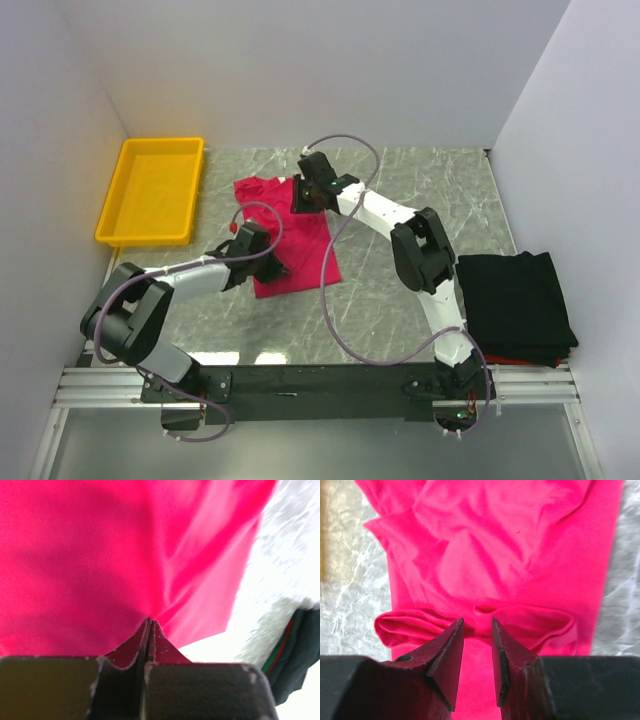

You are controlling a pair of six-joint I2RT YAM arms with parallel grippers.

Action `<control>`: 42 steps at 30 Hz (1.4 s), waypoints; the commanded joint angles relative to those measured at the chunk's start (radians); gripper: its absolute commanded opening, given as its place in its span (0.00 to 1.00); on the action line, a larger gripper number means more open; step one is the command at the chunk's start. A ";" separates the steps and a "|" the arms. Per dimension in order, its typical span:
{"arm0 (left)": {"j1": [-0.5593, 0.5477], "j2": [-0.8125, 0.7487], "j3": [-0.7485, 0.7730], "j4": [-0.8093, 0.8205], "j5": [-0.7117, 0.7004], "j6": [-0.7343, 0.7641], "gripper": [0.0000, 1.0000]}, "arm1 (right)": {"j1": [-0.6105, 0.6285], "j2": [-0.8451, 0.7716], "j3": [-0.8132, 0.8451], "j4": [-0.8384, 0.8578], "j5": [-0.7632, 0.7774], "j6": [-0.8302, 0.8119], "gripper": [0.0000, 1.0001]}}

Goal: Fold and stack the t-shirts
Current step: Fold the tshirt

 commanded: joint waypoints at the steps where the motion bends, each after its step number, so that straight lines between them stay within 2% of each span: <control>1: 0.054 -0.060 0.106 -0.047 -0.026 0.058 0.04 | -0.033 -0.069 0.011 -0.013 0.017 -0.021 0.36; 6: 0.133 -0.034 0.169 -0.072 -0.024 0.091 0.04 | -0.061 -0.191 -0.118 0.030 0.002 0.013 0.37; 18: 0.261 0.196 0.280 -0.041 0.001 0.114 0.01 | -0.059 -0.452 -0.572 0.201 -0.127 0.152 0.37; 22: 0.304 0.229 0.272 -0.017 0.000 0.094 0.01 | -0.052 -0.486 -0.724 0.268 -0.170 0.177 0.37; 31: 0.316 0.272 0.304 -0.033 0.019 0.106 0.02 | -0.032 -0.474 -0.880 0.265 -0.152 0.194 0.36; 34: 0.319 0.276 0.312 -0.016 0.065 0.120 0.05 | -0.033 -0.503 -0.945 0.276 -0.141 0.192 0.36; 38: 0.319 0.269 0.350 -0.035 0.096 0.152 0.15 | -0.032 -0.537 -0.998 0.280 -0.138 0.191 0.36; 42: 0.318 0.186 0.346 -0.044 0.111 0.181 0.25 | -0.032 -0.627 -0.996 0.257 -0.132 0.185 0.36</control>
